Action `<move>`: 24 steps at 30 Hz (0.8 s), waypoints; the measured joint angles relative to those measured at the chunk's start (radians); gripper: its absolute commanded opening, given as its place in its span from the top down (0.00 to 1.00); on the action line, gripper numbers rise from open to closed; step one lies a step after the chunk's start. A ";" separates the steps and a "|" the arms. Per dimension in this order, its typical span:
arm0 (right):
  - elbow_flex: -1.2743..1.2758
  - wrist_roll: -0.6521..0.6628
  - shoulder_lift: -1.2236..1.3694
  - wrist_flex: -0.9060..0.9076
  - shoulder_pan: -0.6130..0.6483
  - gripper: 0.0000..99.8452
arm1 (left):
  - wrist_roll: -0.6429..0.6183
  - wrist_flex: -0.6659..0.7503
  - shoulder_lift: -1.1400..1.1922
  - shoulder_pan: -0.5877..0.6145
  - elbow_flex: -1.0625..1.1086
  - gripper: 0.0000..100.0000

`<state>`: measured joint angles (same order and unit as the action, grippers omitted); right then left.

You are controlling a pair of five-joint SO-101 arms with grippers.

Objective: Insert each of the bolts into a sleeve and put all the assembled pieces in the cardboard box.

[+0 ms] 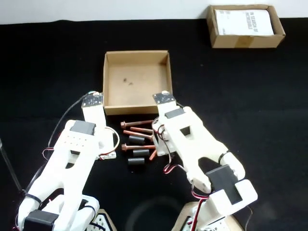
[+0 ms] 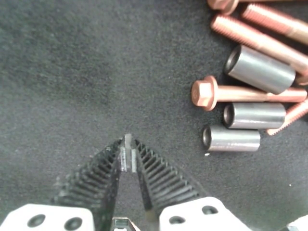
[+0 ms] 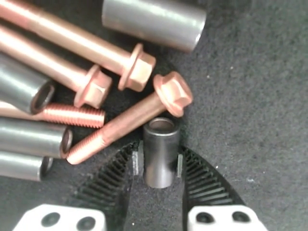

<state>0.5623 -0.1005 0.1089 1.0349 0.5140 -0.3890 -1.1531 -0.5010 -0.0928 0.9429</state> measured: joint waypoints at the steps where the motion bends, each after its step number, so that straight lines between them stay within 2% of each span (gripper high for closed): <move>1: 0.000 0.002 0.000 -0.002 0.000 0.89 | 0.006 0.000 0.000 0.000 0.000 0.99; 5: 0.000 0.037 0.000 -0.003 0.000 0.88 | 0.051 0.000 0.000 0.000 0.000 0.99; 9: -0.014 0.051 0.000 -0.003 0.002 0.77 | 0.055 0.000 0.000 0.000 0.000 0.99; 16: -0.046 0.057 0.002 -0.015 -0.002 0.76 | 0.055 0.000 0.000 0.000 0.000 0.99; 18: -0.046 0.057 0.002 -0.015 -0.002 0.81 | 0.055 0.000 0.000 0.000 0.000 0.99; 22: -0.046 0.055 0.002 -0.034 -0.008 0.99 | 0.055 0.000 0.000 0.000 0.000 0.99; 24: -0.048 0.055 0.002 -0.034 -0.015 0.98 | 0.055 0.000 0.000 0.000 0.000 0.99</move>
<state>0.5148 -0.0453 0.1105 1.0012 0.4987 -0.3337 -1.1531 -0.5010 -0.0928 0.9429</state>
